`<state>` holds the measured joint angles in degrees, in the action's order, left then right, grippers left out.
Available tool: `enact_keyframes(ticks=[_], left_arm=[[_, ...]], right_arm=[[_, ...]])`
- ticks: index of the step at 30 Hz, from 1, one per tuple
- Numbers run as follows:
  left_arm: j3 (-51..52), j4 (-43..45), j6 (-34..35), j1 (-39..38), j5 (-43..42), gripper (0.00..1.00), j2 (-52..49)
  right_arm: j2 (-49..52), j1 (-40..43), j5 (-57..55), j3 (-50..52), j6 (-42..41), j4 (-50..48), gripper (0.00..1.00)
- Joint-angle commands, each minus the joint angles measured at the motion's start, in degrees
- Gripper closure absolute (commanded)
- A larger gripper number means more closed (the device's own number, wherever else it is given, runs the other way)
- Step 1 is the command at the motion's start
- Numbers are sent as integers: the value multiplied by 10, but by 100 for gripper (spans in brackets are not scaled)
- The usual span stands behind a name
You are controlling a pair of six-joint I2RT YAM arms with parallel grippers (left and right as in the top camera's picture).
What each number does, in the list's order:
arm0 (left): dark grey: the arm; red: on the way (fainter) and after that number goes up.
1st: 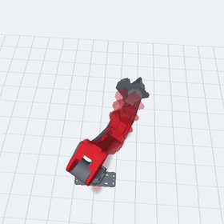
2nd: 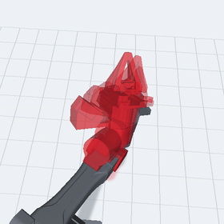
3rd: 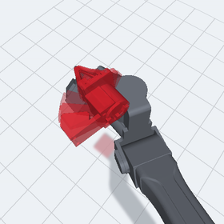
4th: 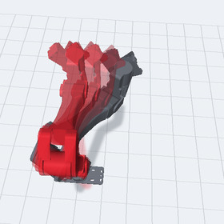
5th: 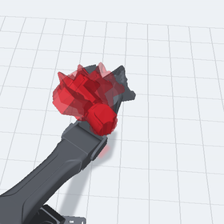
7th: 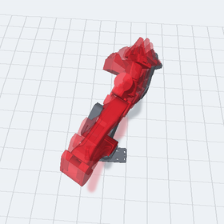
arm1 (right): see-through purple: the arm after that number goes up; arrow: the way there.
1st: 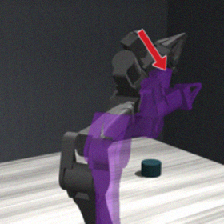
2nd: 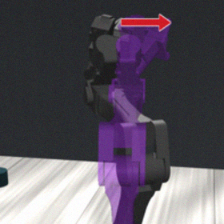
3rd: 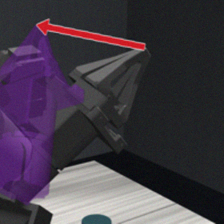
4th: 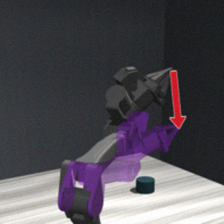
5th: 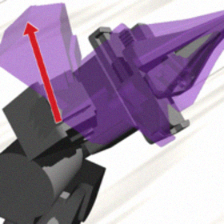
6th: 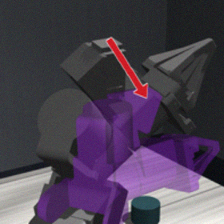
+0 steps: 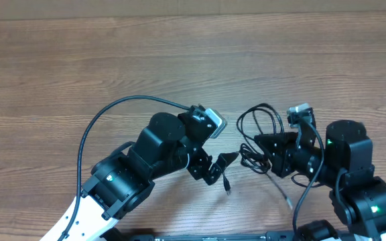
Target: Untangle cables
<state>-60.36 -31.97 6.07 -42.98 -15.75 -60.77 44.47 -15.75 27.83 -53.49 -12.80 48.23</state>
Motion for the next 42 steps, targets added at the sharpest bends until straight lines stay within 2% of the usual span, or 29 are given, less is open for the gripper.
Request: enact_keyframes(ticks=[1, 3, 6, 8, 19, 25, 35, 37, 38, 39, 40, 41, 42], left_arm=[[-5, -14, -6, 2, 1, 0, 1], [-5, -20, -35, 2, -33, 1, 1], [-5, -28, -126, 2, -132, 2, 1], [-5, -35, -170, 2, -161, 2, 1], [-5, -70, -323, 2, -130, 0, 1], [-5, -68, -334, 2, -72, 0, 1], [-5, -68, -333, 2, -119, 1, 0], [-5, -68, -333, 2, -129, 14, 0], [-5, -67, -333, 2, -131, 31, 0], [-5, -66, -333, 2, -131, 57, 0], [-5, -65, -333, 2, -131, 75, 0], [-5, -65, -333, 2, -133, 90, 0], [-5, -66, -333, 2, -136, 96, 0]], right_arm=[[7, 1, -8, -13, -101, -15, 96], [14, 1, -8, -13, -128, -21, 96], [26, 1, 2, -13, -158, -34, 96], [33, 1, 26, -13, -157, -45, 96], [58, 1, 202, -13, -160, -128, 96], [58, 1, 271, -13, -179, -159, 96], [58, 1, 336, -13, -235, -224, 96], [58, 1, 341, -13, -235, -224, 96], [58, 1, 342, -13, -234, -224, 96], [58, 1, 342, -13, -234, -224, 96], [58, 1, 342, -13, -234, -224, 96], [58, 1, 342, -13, -234, -224, 96], [58, 1, 342, -13, -234, -224, 96]])
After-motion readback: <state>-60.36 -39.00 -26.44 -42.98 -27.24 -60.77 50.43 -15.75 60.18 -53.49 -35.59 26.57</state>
